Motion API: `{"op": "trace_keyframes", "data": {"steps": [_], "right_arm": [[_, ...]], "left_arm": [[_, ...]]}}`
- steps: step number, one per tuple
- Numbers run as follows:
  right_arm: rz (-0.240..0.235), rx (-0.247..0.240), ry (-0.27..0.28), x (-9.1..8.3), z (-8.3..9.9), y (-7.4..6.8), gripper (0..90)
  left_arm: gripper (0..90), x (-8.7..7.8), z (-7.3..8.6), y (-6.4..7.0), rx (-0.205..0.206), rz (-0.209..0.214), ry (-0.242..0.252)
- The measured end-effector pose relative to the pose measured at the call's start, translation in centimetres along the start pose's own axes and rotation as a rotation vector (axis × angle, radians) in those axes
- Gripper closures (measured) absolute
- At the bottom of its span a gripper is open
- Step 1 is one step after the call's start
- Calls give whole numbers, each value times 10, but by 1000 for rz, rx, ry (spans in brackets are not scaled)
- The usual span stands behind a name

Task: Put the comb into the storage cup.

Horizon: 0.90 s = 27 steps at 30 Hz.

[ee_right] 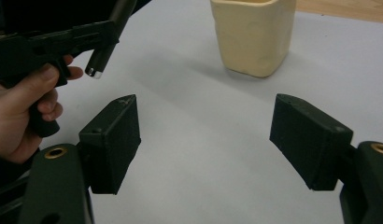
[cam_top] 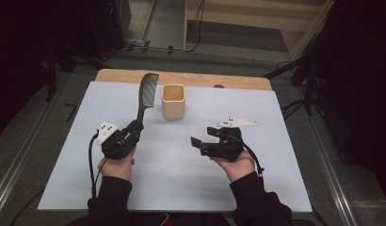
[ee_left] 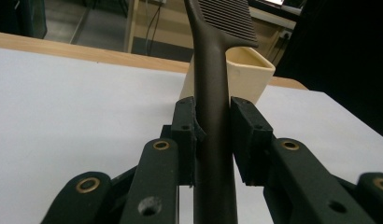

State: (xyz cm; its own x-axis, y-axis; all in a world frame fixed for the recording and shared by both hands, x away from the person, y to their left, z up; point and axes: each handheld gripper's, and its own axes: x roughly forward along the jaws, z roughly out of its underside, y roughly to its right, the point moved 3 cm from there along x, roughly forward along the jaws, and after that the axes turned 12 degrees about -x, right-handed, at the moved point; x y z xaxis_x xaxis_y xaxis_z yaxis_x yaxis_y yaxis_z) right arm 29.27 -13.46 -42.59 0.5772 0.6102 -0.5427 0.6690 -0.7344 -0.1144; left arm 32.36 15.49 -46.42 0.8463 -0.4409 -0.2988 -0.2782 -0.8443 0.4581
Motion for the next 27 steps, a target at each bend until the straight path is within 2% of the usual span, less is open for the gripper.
{"op": "trace_keyframes", "data": {"steps": [8, 10, 13, 17, 27], "right_arm": [[-4, -2, 8, 16, -22, -6, 228], [-6, -7, 12, 18, -27, -8, 228], [-10, -6, 14, 22, -34, -9, 228], [-13, -1, 22, 27, -40, -12, 229], [-10, 14, 46, 38, -55, -17, 236]], "left_arm": [[729, 5, 3, 5, -17, 6, 19], [729, 5, 3, 6, -28, 3, 34], [729, 5, 3, 7, -22, -3, 52], [729, 5, 3, 9, -30, -10, 59], [729, 13, 9, 14, -1, -28, 80]]}}
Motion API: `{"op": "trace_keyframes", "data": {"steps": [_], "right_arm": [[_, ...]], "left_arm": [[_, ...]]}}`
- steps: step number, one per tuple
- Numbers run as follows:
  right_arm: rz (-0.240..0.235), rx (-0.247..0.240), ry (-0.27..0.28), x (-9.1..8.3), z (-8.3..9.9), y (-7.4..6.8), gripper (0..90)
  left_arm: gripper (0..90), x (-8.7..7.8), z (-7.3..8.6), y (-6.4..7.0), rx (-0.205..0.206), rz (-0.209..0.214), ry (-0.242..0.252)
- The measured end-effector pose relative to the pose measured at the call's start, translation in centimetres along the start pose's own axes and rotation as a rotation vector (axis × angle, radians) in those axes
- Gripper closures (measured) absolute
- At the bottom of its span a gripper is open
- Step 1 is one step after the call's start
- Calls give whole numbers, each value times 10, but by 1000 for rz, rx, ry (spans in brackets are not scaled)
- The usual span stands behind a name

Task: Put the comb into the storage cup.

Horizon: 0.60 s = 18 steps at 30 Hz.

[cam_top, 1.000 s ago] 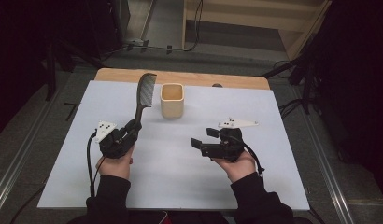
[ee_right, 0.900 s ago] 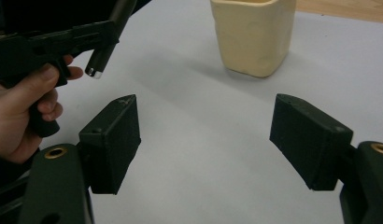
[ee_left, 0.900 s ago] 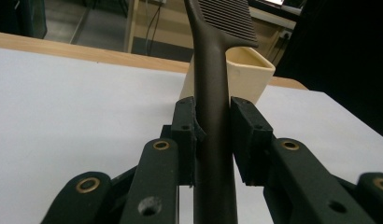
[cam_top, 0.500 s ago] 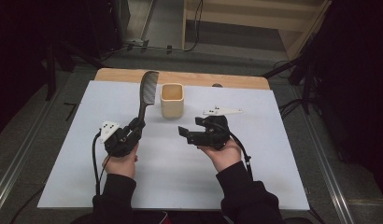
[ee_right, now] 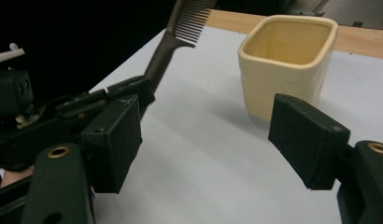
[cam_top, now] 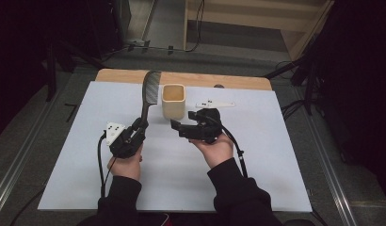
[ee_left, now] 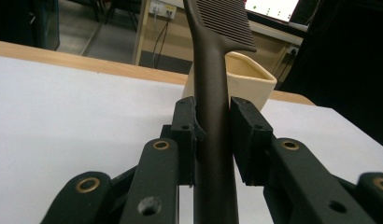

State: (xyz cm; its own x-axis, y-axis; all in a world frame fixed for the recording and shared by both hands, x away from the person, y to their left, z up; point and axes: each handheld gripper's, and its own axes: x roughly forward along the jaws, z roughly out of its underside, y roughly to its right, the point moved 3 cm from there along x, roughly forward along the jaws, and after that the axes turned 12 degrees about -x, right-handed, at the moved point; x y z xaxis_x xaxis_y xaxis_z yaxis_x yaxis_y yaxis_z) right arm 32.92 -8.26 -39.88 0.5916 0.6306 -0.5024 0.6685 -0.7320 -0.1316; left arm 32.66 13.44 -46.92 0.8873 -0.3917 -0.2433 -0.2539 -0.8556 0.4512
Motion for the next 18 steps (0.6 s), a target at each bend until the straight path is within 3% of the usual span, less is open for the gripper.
{"op": "trace_keyframes", "data": {"steps": [7, 18], "right_arm": [[-11, -13, 13, 12, -5, -8, 245], [-26, 16, 2, 31, -9, -11, 248]], "left_arm": [[729, 4, 6, 7, 23, 7, 5], [731, 4, 11, 9, -10, 39, -4]]}}
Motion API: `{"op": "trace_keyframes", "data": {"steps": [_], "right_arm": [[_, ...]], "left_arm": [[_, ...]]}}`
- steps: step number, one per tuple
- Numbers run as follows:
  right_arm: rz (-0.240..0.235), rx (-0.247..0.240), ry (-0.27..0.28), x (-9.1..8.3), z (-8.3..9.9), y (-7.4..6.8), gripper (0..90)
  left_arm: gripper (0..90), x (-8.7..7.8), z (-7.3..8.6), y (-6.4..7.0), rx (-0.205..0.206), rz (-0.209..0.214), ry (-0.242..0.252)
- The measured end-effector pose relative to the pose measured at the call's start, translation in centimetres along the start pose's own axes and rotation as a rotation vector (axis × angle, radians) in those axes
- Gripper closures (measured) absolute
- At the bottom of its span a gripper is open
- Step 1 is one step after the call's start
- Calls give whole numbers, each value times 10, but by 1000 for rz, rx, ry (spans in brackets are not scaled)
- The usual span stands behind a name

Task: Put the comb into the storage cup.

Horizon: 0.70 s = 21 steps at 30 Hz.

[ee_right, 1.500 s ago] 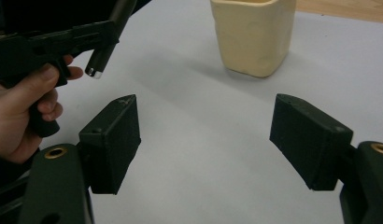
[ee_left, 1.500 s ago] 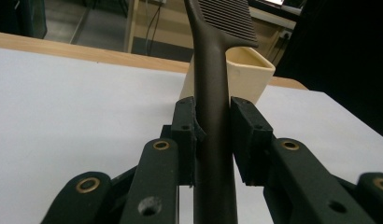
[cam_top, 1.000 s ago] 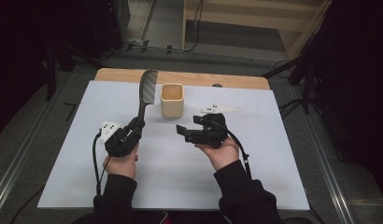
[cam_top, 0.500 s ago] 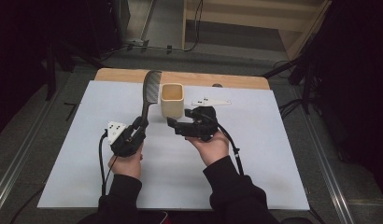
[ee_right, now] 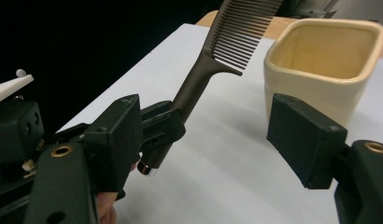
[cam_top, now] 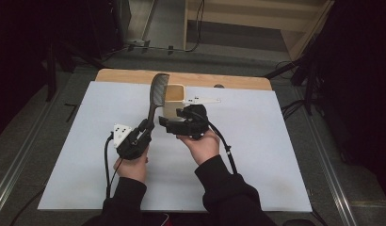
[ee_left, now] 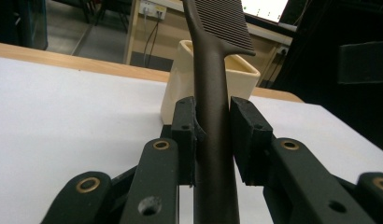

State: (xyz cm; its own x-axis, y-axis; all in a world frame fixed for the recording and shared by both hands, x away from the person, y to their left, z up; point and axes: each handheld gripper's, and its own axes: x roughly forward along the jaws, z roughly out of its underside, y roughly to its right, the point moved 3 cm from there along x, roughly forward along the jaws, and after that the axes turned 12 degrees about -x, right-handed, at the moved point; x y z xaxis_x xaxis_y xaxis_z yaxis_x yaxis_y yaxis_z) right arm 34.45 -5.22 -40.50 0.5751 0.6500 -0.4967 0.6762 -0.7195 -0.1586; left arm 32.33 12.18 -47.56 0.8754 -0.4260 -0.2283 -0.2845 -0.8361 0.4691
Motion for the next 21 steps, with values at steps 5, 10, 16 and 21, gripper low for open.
{"op": "trace_keyframes", "data": {"steps": [5, 10, 16, 21], "right_arm": [[-18, 27, 4, 7, -2, -3, 250], [-18, 43, 0, 14, -4, -2, 260], [-14, 47, -13, 23, -6, -5, 272], [-13, 66, -25, 30, -7, -5, 287]], "left_arm": [[731, 0, 3, 1, -6, 2, 5], [730, -1, 5, 3, -5, 9, 13], [730, -1, 6, 4, -5, 15, 18], [730, -2, 5, 4, -14, 20, 27]]}}
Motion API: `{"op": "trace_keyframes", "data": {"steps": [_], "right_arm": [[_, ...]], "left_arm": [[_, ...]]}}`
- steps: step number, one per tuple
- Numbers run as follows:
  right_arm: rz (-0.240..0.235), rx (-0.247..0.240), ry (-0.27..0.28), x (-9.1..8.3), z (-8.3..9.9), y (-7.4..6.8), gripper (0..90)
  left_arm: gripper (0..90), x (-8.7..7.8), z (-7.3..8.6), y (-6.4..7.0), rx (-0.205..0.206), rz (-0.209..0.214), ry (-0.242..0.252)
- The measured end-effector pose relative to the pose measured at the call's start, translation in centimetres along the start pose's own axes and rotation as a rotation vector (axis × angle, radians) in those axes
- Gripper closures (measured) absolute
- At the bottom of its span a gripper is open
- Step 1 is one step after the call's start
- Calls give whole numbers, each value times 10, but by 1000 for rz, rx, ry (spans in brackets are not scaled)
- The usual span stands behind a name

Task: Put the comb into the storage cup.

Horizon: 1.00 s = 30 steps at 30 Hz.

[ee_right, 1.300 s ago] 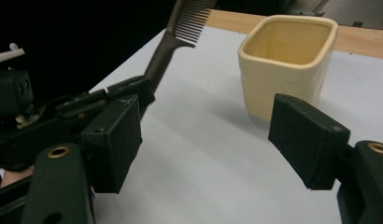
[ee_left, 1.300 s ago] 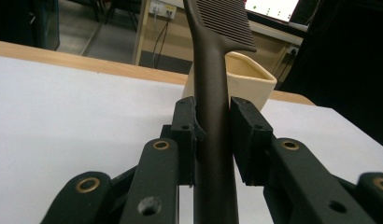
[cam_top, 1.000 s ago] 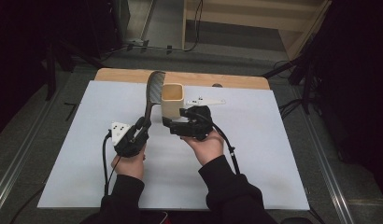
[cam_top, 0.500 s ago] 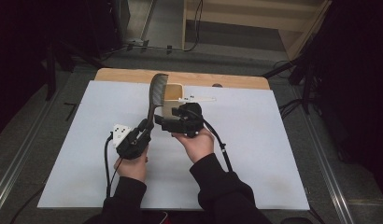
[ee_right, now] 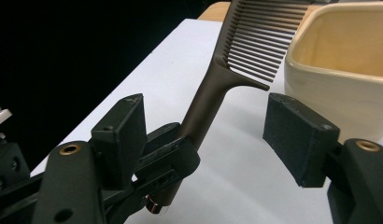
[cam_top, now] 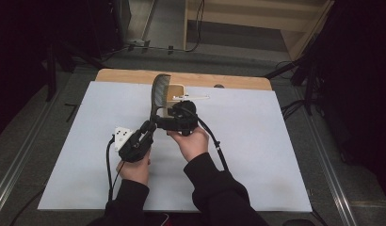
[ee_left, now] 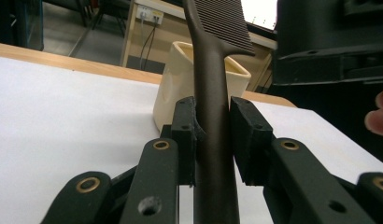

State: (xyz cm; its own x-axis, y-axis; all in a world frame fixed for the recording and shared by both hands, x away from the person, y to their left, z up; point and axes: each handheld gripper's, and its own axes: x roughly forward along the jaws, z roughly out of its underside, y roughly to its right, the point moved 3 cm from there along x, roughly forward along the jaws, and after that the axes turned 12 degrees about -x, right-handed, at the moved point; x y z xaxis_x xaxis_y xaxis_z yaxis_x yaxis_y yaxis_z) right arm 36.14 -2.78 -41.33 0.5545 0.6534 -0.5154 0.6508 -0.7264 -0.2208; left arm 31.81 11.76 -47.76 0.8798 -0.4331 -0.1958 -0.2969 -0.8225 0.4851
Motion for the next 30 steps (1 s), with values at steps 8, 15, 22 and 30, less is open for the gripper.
{"op": "trace_keyframes", "data": {"steps": [8, 15, 22, 30], "right_arm": [[-3, 42, -12, 12, 0, 2, 332], [14, 74, -40, 27, -4, 2, 375], [50, 97, -52, 39, -7, -3, 451], [48, 160, -78, 43, -7, -1, 615]], "left_arm": [[730, -1, 0, 1, 4, 2, 8], [730, -1, 2, 3, 2, 5, 13], [730, -1, 4, 3, -18, 11, 18], [730, -2, 5, 3, -24, 21, 18]]}}
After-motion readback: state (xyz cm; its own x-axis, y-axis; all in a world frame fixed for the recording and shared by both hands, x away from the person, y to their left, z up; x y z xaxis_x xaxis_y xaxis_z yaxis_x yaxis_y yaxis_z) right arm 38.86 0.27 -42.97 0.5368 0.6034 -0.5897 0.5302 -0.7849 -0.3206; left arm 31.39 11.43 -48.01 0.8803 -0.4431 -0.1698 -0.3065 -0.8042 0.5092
